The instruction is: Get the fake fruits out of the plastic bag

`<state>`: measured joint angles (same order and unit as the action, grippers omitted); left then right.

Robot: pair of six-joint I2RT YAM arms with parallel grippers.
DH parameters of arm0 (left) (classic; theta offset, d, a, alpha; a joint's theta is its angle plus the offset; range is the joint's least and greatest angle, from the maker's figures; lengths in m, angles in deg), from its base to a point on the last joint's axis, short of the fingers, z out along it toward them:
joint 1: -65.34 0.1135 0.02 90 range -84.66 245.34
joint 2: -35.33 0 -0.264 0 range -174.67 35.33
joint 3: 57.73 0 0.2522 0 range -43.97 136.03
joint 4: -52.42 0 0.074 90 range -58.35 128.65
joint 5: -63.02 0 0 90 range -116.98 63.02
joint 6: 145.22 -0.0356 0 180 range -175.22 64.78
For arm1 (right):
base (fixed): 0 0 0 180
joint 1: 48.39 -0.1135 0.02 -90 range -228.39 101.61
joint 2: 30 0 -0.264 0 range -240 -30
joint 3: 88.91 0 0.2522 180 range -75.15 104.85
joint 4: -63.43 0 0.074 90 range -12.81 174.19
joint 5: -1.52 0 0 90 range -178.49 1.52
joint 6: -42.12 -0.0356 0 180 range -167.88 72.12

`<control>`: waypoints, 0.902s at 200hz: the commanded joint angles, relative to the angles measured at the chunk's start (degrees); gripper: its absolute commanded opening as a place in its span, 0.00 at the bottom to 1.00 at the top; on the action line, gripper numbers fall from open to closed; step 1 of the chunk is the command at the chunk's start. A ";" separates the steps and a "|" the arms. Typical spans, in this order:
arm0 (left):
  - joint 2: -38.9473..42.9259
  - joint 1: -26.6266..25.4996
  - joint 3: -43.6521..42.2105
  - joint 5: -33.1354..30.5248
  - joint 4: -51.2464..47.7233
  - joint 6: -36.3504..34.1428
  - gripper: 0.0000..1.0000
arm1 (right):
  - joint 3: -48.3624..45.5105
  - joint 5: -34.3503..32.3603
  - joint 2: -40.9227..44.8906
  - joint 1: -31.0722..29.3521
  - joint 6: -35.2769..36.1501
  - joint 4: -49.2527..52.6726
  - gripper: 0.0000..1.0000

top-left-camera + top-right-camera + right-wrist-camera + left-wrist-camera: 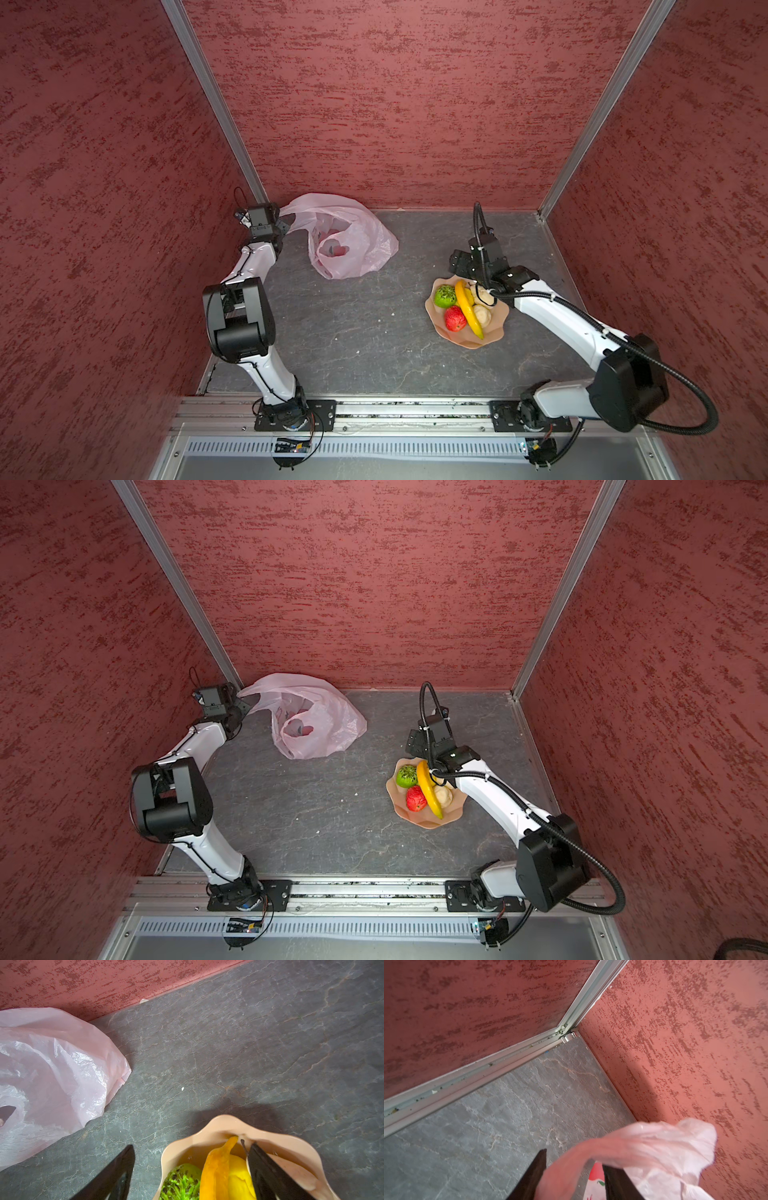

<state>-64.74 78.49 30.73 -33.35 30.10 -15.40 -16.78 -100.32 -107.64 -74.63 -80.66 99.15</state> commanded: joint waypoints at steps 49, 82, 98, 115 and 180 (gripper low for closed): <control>12.46 -3.79 -8.45 4.94 0.56 -0.76 0.67 | -2.86 1.92 4.09 0.40 -0.26 -3.97 0.86; 20.68 -5.73 -12.44 5.01 -2.21 -1.13 0.74 | -3.91 3.17 5.02 0.40 -0.34 -4.97 0.86; 25.23 -6.32 -14.13 5.19 -4.95 -1.59 0.77 | -4.16 3.29 5.56 0.40 -0.03 -4.85 0.87; 30.82 -7.67 -16.38 4.83 -7.87 -2.31 0.78 | -4.15 2.95 6.22 0.41 0.62 -4.56 0.87; 52.22 -28.51 -29.29 -7.41 -18.68 -4.71 1.00 | -7.16 0.25 10.67 0.66 2.62 -0.67 0.86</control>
<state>-17.55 57.17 6.36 -33.42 17.92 -18.79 -21.83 -98.00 -99.93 -74.52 -79.08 96.53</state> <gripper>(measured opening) 0.970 0.868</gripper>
